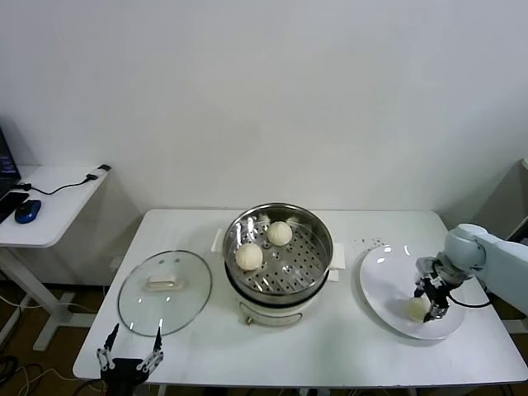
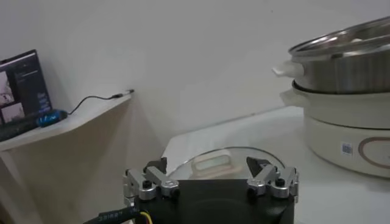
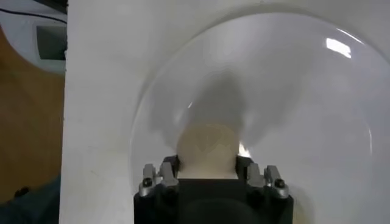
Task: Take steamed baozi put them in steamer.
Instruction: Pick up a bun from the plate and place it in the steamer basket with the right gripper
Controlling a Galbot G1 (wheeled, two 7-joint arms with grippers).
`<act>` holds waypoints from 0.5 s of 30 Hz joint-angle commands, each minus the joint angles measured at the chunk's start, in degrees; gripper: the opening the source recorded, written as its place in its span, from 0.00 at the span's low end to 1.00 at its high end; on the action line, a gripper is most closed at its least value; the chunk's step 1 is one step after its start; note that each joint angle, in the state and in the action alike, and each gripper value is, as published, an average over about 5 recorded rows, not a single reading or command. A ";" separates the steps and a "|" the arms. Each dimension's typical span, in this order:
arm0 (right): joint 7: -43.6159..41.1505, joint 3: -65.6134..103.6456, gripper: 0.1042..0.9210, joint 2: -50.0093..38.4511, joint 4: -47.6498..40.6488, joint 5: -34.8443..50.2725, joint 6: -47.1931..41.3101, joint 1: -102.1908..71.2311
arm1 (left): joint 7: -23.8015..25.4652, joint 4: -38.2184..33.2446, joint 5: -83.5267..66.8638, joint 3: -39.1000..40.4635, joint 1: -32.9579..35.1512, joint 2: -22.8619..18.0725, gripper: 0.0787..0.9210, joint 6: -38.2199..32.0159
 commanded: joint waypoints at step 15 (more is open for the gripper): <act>-9.29 -14.02 0.54 13.75 -0.98 -4.73 29.80 35.76 | 0.11 -0.03 -0.08 -0.08 0.36 0.22 0.88 -0.27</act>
